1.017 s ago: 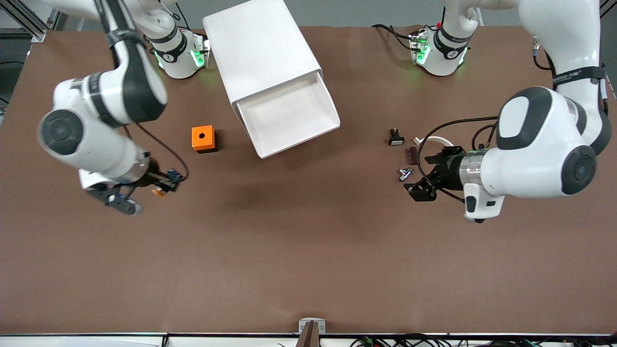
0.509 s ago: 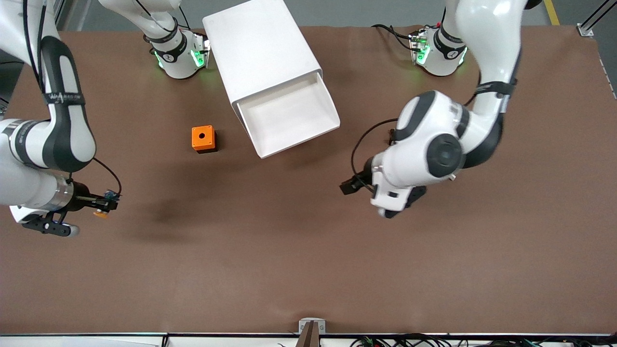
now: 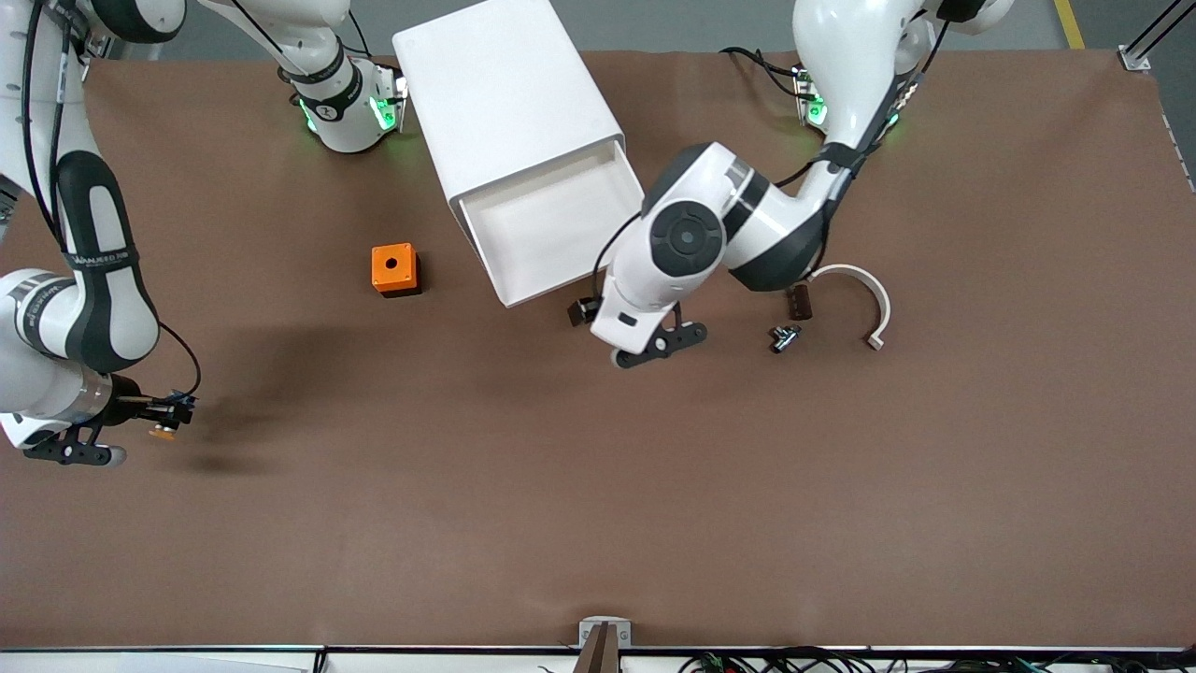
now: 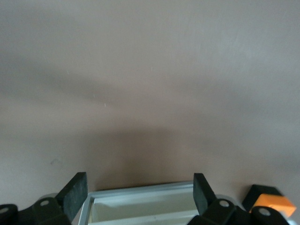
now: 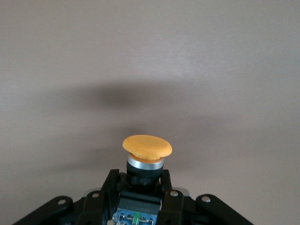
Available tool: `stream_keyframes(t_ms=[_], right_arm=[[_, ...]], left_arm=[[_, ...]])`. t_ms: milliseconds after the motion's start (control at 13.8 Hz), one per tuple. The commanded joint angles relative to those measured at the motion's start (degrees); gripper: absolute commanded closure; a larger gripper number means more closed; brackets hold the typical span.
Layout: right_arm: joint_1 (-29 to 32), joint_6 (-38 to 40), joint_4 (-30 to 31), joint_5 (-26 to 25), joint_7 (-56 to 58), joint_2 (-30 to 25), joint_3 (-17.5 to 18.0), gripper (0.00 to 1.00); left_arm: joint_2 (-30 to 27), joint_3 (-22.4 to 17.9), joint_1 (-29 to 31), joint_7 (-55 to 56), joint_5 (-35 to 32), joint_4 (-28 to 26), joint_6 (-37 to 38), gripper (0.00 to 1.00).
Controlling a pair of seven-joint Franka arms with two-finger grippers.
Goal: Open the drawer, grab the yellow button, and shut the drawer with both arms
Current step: 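Push the drawer shut with the left gripper while the right gripper holds the button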
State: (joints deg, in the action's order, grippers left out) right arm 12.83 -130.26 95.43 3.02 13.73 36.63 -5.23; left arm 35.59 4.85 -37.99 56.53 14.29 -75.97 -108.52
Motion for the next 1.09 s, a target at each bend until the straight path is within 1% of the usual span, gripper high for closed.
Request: stream_keyframes(t_ms=[0,218,291,363,436,509,581,726,944,1017], right_arm=[[2.63,-2.1,-1.22,0.32,4.9,2.92,1.45,0.99],[2.9,-2.46,-1.39,0.5,4.99,3.8,1.45,0.98],[2.9,-2.46,-1.48,0.5,4.99,3.98,1.54,0.98],[2.9,-2.54,-1.48,0.5,5.08,4.07,1.54,0.95],[2.9,-2.46,-1.48,0.5,5.08,4.15,1.54,0.64],[2.9,-2.54,-1.48,0.59,5.0,4.15,1.63,0.08],[2.73,-2.46,-1.48,0.59,4.99,4.16,1.63,0.0],[2.46,-2.28,-1.74,0.41,5.08,3.89,1.63,0.0],[1.85,-1.41,-2.09,0.41,4.73,2.49,1.72,0.0],[1.85,0.34,-2.09,0.5,4.38,1.35,1.8,0.0]], left_arm=[[-0.88,-0.36,-2.34,0.6,-1.37,-2.7,-1.34,0.01],[-1.05,-0.28,-5.07,1.39,-0.85,-3.13,-1.69,0.01],[-1.31,0.42,-5.33,1.48,-0.67,-3.74,-1.69,0.01],[-1.32,1.47,-5.77,2.09,-0.58,-3.84,-1.69,0.01],[-1.23,2.0,-6.21,3.49,-0.58,-3.93,-1.78,0.01],[-1.14,2.88,-6.83,5.85,-0.5,-3.93,-1.78,0.01],[-1.14,3.32,-7.53,7.96,-0.58,-4.1,-1.78,0.01],[-1.49,4.2,-9.19,10.69,-0.5,-5.33,-1.78,0.01],[-1.67,6.48,-9.82,14.91,-0.5,-6.56,-1.78,0.01],[-1.67,6.93,-9.82,16.32,-0.58,-7.17,-1.69,0.01]])
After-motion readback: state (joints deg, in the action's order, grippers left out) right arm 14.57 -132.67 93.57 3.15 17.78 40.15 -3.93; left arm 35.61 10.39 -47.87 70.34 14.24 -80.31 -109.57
